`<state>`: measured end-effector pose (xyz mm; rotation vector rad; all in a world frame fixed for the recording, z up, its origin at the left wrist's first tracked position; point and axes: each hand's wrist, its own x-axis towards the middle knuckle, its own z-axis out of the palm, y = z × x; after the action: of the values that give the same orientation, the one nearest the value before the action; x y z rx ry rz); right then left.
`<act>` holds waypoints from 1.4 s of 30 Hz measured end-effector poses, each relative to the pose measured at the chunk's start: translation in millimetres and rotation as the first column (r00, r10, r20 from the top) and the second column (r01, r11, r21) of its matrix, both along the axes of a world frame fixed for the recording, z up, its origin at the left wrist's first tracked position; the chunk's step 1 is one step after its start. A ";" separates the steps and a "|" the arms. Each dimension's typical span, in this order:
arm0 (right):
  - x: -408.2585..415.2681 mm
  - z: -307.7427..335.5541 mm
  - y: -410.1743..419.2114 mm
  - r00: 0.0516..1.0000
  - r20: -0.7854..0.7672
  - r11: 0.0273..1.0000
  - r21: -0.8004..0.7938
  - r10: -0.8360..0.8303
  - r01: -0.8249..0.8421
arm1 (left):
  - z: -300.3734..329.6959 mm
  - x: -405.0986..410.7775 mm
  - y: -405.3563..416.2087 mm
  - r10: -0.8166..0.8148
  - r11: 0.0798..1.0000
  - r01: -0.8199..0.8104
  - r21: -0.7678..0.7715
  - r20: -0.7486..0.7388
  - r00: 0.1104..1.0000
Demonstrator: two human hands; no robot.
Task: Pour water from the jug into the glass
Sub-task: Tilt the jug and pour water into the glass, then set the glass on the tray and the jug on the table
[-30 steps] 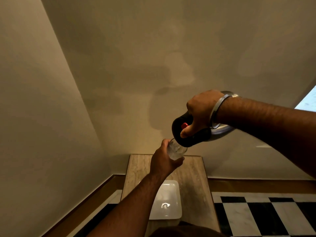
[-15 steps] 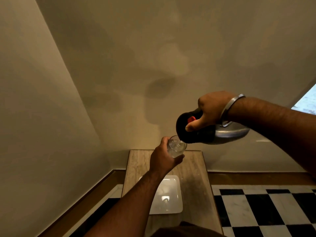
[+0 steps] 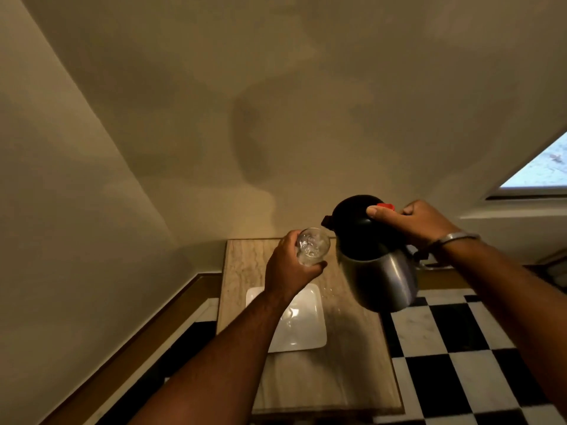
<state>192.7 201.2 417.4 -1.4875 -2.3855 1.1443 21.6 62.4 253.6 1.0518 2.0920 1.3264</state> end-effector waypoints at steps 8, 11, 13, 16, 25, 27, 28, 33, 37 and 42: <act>26.9 -92.3 -20.8 0.890 -0.225 0.909 -0.235 -0.396 0.345 | -46.1 7.1 -0.5 0.059 0.997 -0.057 -0.057 0.018 0.998; 41.2 -129.7 -22.5 0.828 -0.260 0.861 -0.268 -0.497 0.433 | -69.8 15.4 -5.2 0.126 0.989 -0.121 -0.082 0.060 0.990; 52.1 -163.2 -23.0 0.803 -0.272 0.841 -0.291 -0.531 0.457 | -94.1 23.8 -6.6 0.167 0.981 -0.159 -0.115 0.064 0.984; 63.4 -205.2 -33.0 0.782 -0.309 0.840 -0.250 -0.541 0.482 | -125.3 27.9 -16.1 0.201 0.972 -0.190 -0.137 0.065 0.977; 79.6 -344.0 -36.3 0.693 -0.304 0.755 -0.328 -0.654 0.568 | -250.3 22.4 -26.0 0.144 0.960 -0.137 -0.246 0.010 0.990; 75.9 -363.9 -36.9 0.654 -0.298 0.715 -0.374 -0.696 0.591 | -272.1 21.5 -29.9 0.139 0.959 -0.132 -0.252 0.009 0.990; 73.7 -373.1 -36.7 0.627 -0.301 0.692 -0.403 -0.719 0.599 | -282.4 21.4 -30.8 0.140 0.958 -0.134 -0.255 0.009 0.990; 72.0 -414.1 -39.7 0.563 -0.274 0.622 -0.446 -0.780 0.644 | -321.6 25.4 -36.4 0.148 0.953 -0.132 -0.274 0.040 0.988; 78.1 -435.8 -45.9 0.535 -0.239 0.579 -0.472 -0.810 0.665 | -336.0 26.0 -41.5 0.116 0.960 -0.100 -0.260 0.045 0.992; 82.3 -447.9 -51.2 0.474 -0.221 0.508 -0.563 -0.853 0.652 | -339.5 19.0 -36.7 0.050 0.967 -0.039 -0.251 0.037 0.998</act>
<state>275.0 150.0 -30.4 -1.8039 -0.9078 1.5105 40.6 25.7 -85.8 0.8666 2.1927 1.0587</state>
